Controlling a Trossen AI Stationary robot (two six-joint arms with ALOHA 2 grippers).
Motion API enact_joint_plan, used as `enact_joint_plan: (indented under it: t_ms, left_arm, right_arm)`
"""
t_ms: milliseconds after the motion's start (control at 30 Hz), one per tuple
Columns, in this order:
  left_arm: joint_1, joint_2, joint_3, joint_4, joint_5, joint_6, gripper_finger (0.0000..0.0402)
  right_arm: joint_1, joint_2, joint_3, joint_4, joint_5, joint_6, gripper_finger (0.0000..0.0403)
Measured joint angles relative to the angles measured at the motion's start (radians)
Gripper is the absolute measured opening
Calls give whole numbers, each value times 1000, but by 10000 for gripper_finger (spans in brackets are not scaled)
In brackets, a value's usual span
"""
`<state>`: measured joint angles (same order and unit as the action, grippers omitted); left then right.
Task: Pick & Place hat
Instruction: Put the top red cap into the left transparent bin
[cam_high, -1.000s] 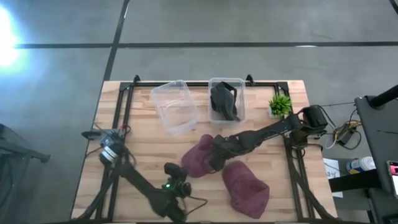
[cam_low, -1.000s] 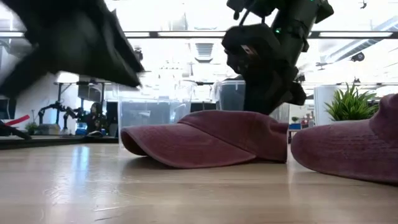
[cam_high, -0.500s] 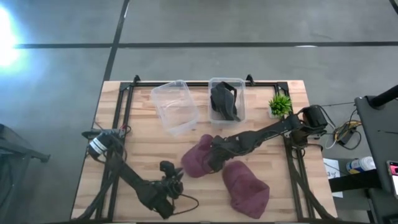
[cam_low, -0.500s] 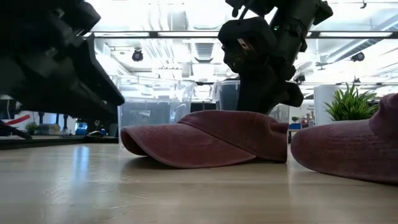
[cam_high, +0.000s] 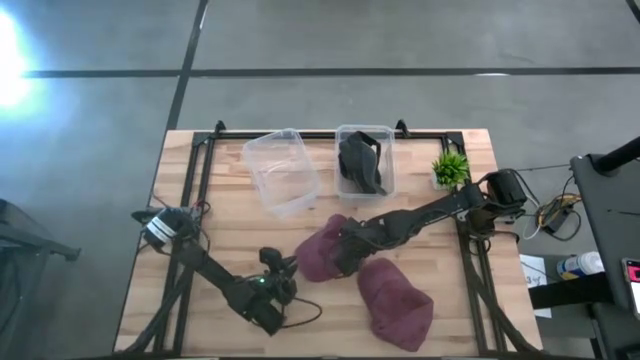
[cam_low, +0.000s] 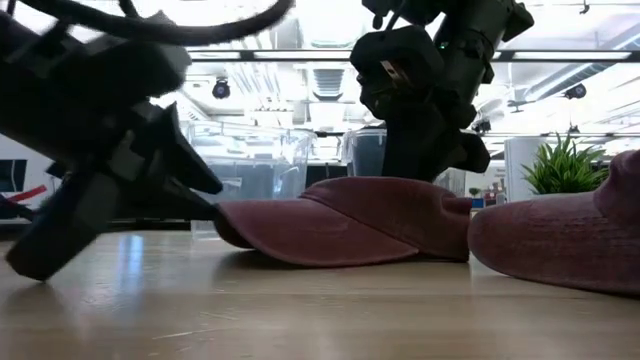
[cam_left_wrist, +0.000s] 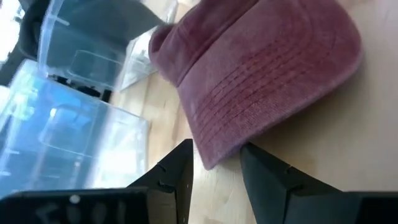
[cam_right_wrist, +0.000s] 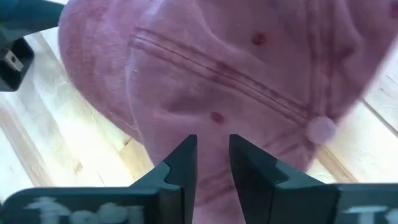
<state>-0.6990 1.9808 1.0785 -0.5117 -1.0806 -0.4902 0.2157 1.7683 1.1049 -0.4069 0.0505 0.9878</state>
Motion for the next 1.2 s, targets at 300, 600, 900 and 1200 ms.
enact_joint_plan:
  t_ms: [300,600,900,1200]
  left_arm:
    - [71,2,-77,389,73,268,126]
    - [120,4,-84,488,94,324,126]
    - [133,10,-17,502,46,458,96]
    - [130,-7,113,347,-74,548,10]
  right_arm:
    - [0,0,0,1,-7,-18,91]
    - [-5,0,-2,3,-52,-46,78]
    - [-5,0,-2,45,-90,-57,76]
    - [-4,-53,33,-14,-63,-89,86]
